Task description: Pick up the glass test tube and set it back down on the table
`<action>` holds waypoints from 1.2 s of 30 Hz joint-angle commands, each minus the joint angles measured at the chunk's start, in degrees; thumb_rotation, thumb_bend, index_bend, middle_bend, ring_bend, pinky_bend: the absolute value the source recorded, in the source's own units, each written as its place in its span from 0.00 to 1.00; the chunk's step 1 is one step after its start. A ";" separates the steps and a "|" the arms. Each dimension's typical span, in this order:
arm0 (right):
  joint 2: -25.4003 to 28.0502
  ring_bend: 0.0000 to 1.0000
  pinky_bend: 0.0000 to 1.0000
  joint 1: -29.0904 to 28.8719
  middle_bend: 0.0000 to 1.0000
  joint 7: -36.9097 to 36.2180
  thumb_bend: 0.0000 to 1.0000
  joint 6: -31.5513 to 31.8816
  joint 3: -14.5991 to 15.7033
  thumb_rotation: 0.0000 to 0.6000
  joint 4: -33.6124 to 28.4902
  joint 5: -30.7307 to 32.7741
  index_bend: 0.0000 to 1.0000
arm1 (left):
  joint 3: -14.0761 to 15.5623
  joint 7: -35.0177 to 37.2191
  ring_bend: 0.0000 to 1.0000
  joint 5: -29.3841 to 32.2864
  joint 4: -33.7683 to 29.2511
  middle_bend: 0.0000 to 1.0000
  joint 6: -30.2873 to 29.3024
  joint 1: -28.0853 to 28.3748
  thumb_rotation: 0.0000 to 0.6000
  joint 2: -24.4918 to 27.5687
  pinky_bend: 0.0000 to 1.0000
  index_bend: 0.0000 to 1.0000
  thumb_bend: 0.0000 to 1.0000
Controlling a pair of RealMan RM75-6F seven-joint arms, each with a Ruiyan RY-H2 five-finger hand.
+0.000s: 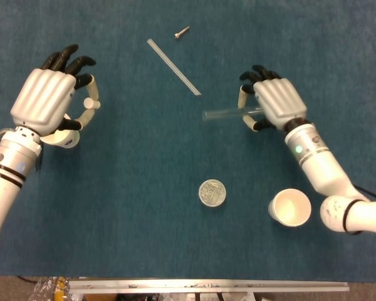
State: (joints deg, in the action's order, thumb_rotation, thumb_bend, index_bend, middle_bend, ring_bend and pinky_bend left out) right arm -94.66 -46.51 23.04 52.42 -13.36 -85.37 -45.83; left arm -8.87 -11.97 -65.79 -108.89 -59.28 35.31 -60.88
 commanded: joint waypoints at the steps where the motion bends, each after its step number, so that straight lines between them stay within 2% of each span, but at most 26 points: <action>1: 1.70 0.08 0.18 1.56 0.22 -4.69 0.29 0.41 -2.05 1.00 -2.32 -2.13 0.66 | -1.57 1.50 0.00 1.59 -1.60 0.18 0.48 0.67 1.00 0.64 0.06 0.52 0.32; 8: 1.54 0.08 0.19 2.54 0.22 -9.20 0.29 2.48 -3.34 1.00 -3.77 -5.15 0.66 | -4.05 2.59 0.00 5.64 -5.35 0.18 2.52 2.71 1.00 2.35 0.06 0.52 0.32; 18: 0.20 0.08 0.19 1.89 0.22 -11.09 0.29 3.70 -5.28 1.00 -5.13 -4.44 0.66 | -6.63 1.41 0.00 12.07 -8.78 0.18 2.97 5.88 1.00 2.81 0.06 0.52 0.32; 36: -6.70 0.08 0.20 -1.26 0.22 -9.39 0.29 6.46 -7.54 1.00 -2.60 -2.28 0.66 | -8.03 2.48 0.00 19.50 -8.60 0.18 2.35 8.95 1.00 0.41 0.06 0.52 0.32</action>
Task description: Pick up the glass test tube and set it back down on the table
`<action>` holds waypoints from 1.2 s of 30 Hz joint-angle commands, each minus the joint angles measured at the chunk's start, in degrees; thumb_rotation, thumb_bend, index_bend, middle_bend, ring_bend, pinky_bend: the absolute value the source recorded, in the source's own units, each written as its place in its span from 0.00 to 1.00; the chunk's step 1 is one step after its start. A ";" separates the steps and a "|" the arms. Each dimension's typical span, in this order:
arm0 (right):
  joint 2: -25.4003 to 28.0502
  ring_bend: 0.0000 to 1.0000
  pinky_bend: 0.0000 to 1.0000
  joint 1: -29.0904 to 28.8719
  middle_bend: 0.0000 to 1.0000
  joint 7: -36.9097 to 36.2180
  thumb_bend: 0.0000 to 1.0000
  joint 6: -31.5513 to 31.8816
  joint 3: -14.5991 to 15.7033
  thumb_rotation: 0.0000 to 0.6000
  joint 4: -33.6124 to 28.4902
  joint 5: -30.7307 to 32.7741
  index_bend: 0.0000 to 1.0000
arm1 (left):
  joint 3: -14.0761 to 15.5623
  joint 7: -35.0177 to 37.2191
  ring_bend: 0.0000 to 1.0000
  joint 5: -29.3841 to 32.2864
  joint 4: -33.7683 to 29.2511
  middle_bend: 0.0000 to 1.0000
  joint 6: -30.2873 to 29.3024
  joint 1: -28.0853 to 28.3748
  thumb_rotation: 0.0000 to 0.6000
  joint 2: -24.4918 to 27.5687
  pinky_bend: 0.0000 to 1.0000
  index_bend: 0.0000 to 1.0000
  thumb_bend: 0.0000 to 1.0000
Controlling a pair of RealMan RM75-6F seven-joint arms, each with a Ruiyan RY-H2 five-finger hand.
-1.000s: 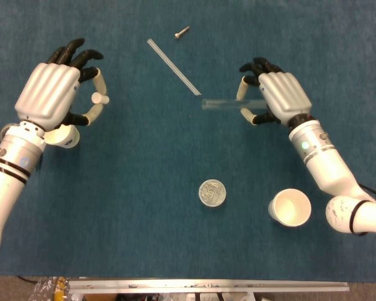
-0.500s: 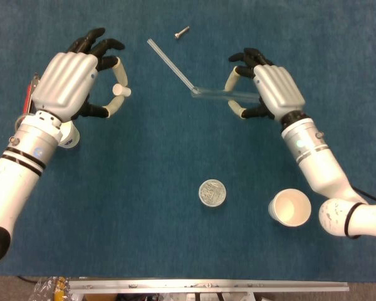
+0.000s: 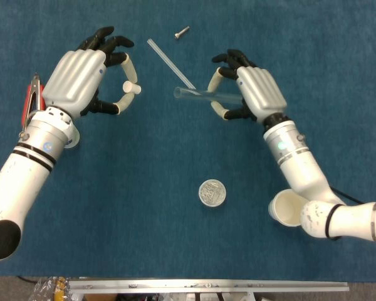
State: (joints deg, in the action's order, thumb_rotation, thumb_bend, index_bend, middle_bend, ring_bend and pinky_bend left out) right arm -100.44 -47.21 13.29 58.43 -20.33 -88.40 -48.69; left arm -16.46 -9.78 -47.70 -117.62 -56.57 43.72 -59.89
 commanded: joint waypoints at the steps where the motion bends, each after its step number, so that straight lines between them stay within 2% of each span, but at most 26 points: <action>1: -1.27 0.08 0.20 -0.75 0.22 0.53 0.29 0.59 -0.75 1.00 0.60 0.77 0.66 | -0.51 0.37 0.00 1.80 0.11 0.18 -0.38 0.66 1.00 -0.64 0.06 0.52 0.32; 16: -6.20 0.08 0.20 -2.56 0.22 0.83 0.29 2.42 -2.51 1.00 3.18 1.67 0.66 | -1.02 1.60 0.00 4.62 0.38 0.18 -2.69 1.44 1.00 -3.70 0.06 0.52 0.32; 36: -8.52 0.08 0.20 -3.25 0.22 0.55 0.29 2.98 -3.79 1.00 4.43 1.16 0.66 | -1.52 4.63 0.00 6.76 1.33 0.18 -2.90 1.36 1.00 -6.72 0.06 0.51 0.32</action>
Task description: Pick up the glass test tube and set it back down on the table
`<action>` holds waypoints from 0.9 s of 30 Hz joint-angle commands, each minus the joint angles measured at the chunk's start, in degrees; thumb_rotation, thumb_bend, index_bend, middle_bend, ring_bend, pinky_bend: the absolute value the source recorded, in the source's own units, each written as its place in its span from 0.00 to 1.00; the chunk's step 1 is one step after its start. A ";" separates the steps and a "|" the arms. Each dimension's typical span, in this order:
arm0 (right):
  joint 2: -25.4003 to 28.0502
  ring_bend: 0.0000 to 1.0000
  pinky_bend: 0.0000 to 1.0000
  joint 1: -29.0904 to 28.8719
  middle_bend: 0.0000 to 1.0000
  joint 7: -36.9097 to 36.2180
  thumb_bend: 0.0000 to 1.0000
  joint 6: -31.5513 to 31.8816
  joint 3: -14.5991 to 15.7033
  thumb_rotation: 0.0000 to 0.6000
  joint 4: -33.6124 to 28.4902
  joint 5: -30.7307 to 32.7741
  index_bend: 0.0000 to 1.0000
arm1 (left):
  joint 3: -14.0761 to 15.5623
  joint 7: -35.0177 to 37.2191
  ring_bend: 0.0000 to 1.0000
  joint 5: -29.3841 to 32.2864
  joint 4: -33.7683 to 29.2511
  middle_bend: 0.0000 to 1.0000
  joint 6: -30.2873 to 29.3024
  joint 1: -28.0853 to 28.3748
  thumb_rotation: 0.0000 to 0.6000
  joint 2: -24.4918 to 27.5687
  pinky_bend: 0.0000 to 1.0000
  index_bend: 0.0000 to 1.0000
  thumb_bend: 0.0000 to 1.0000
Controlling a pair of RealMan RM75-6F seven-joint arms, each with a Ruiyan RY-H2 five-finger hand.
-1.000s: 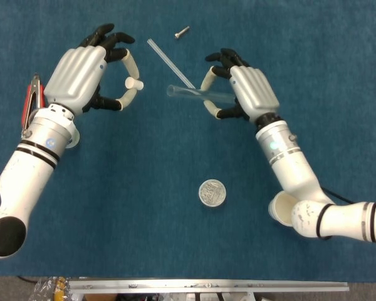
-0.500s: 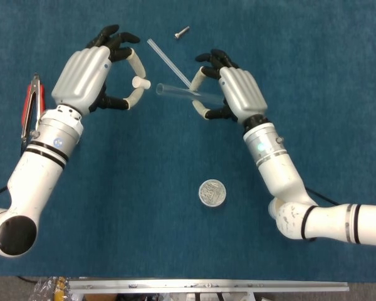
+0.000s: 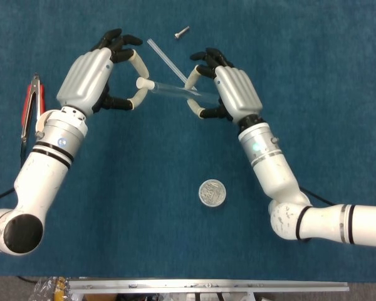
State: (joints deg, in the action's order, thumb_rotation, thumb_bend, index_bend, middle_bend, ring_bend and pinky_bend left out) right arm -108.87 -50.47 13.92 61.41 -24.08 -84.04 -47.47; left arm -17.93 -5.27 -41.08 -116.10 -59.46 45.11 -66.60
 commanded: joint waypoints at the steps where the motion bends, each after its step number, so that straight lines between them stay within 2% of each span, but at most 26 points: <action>1: -0.17 0.08 0.20 -0.02 0.22 -0.04 0.29 0.00 -0.01 1.00 0.18 -0.16 0.66 | -0.01 0.08 0.00 0.10 -0.29 0.18 -0.04 -0.04 1.00 -0.01 0.06 0.51 0.32; 27: -1.09 0.08 0.20 -0.29 0.22 0.06 0.29 -0.21 -0.71 1.00 0.67 -0.36 0.66 | -0.20 1.36 0.00 0.72 0.02 0.18 -0.20 -0.36 1.00 -1.26 0.06 0.51 0.32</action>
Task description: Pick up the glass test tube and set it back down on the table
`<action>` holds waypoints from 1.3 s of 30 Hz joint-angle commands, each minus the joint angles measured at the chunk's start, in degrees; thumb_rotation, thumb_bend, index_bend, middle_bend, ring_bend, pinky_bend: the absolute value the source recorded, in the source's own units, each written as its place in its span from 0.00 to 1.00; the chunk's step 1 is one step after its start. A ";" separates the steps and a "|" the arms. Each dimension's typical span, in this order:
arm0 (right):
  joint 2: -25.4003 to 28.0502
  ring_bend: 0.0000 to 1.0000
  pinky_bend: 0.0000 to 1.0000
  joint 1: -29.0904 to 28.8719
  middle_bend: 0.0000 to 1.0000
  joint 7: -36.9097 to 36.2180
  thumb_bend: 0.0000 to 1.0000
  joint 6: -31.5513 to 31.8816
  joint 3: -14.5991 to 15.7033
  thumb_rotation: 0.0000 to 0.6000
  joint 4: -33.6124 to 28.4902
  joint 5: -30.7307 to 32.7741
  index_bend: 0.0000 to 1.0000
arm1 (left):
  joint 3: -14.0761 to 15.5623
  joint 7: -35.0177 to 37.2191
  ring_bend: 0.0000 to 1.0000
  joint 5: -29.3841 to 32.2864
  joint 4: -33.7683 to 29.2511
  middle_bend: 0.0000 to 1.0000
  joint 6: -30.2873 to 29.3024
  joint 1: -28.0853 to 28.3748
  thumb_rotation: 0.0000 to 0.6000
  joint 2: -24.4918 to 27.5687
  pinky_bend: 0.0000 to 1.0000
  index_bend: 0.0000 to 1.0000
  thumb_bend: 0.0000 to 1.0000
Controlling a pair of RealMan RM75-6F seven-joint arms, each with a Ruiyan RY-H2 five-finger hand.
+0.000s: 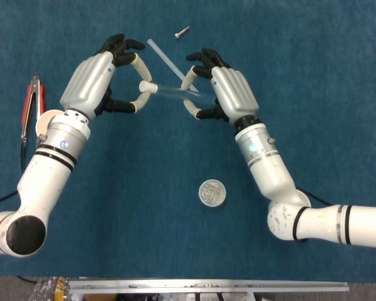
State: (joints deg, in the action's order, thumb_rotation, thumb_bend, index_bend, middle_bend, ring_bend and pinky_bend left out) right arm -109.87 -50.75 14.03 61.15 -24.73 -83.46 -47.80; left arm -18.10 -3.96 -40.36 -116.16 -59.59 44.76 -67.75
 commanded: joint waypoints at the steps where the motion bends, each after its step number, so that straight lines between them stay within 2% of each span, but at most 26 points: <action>1: -0.18 0.08 0.20 -0.03 0.22 -0.14 0.29 0.12 -0.17 1.00 0.17 -0.07 0.66 | -0.06 0.14 0.00 0.02 0.13 0.18 -0.13 -0.03 1.00 -0.25 0.06 0.51 0.32; 16: -0.66 0.08 0.20 -0.17 0.22 0.31 0.29 0.30 -0.49 1.00 0.77 0.18 0.66 | 0.51 -0.50 0.00 -0.07 0.42 0.17 0.17 0.18 1.00 -1.26 0.06 0.50 0.32; 23: 0.08 0.08 0.20 0.00 0.22 1.00 0.29 -0.44 -0.03 1.00 0.16 0.66 0.66 | 0.99 -1.23 0.00 -1.26 0.03 0.07 1.30 0.09 1.00 0.63 0.06 0.24 0.32; 26: 0.70 0.08 0.20 -0.08 0.22 1.80 0.29 -0.97 0.26 1.00 -0.25 1.03 0.66 | 1.57 -2.39 0.00 -2.65 0.01 0.04 1.37 0.02 1.00 1.73 0.06 0.17 0.32; 33: 2.21 0.08 0.20 -0.29 0.22 4.47 0.29 -2.12 2.00 1.00 -0.49 1.67 0.66 | 4.04 -6.65 0.00 -8.30 1.21 0.03 -1.69 -1.44 1.00 3.86 0.06 0.15 0.32; 39: 1.47 0.08 0.20 -0.60 0.22 5.41 0.29 -2.51 3.44 1.00 1.05 1.33 0.66 | 6.96 -10.98 0.00 -14.49 2.41 0.03 -5.44 -4.01 1.00 6.75 0.06 0.15 0.32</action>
State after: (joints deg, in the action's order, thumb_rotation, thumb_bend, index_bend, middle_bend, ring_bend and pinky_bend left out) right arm -108.25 -51.26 19.31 58.73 -21.44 -82.59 -46.41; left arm -12.12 -13.70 -53.45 -114.28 -63.82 41.68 -61.97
